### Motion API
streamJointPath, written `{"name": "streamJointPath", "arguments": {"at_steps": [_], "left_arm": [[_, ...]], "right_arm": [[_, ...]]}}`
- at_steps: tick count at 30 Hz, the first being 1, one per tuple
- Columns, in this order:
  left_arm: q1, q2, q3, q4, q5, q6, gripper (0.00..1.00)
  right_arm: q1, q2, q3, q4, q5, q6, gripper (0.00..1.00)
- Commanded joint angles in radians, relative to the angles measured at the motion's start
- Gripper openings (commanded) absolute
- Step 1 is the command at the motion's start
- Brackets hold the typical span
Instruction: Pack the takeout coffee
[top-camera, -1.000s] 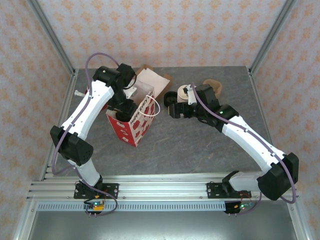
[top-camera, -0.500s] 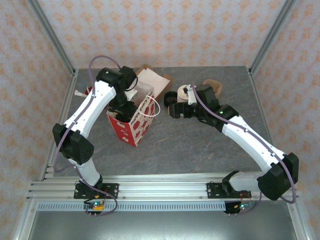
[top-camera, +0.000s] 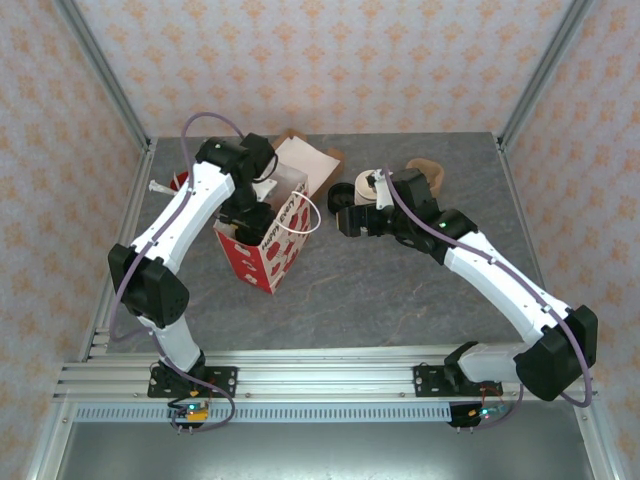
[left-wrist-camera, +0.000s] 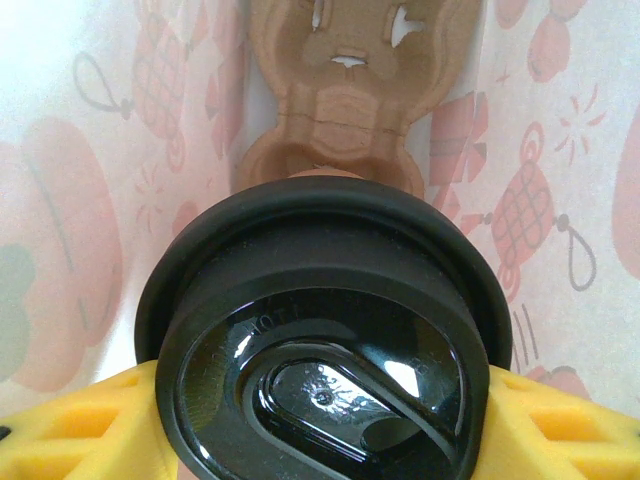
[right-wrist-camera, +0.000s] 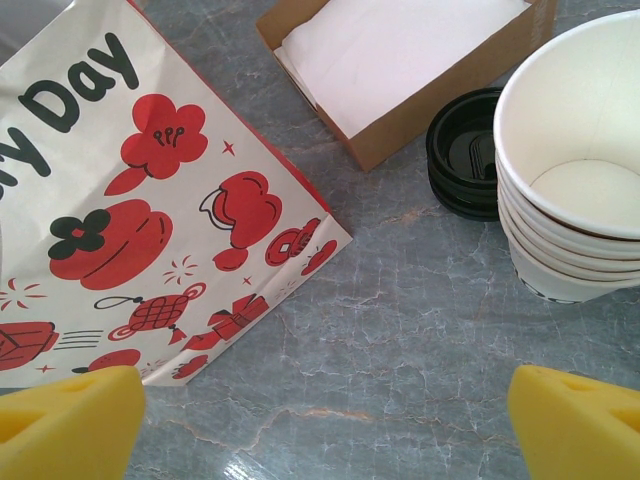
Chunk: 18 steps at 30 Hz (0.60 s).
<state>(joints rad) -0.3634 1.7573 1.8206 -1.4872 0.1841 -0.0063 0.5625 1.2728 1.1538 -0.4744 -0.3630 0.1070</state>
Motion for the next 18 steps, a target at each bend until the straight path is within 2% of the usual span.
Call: {"name": "streamJointPath", "arguments": {"at_steps": [1, 18], "left_arm": [[0.015, 0.008, -0.02, 0.009, 0.01, 0.006, 0.47], [0.02, 0.011, -0.085, 0.067, 0.016, -0.001, 0.47]], "right_arm": [[0.005, -0.001, 0.007, -0.008, 0.022, -0.006, 0.94], [0.004, 0.004, 0.009, -0.008, 0.025, -0.007, 0.94]]}}
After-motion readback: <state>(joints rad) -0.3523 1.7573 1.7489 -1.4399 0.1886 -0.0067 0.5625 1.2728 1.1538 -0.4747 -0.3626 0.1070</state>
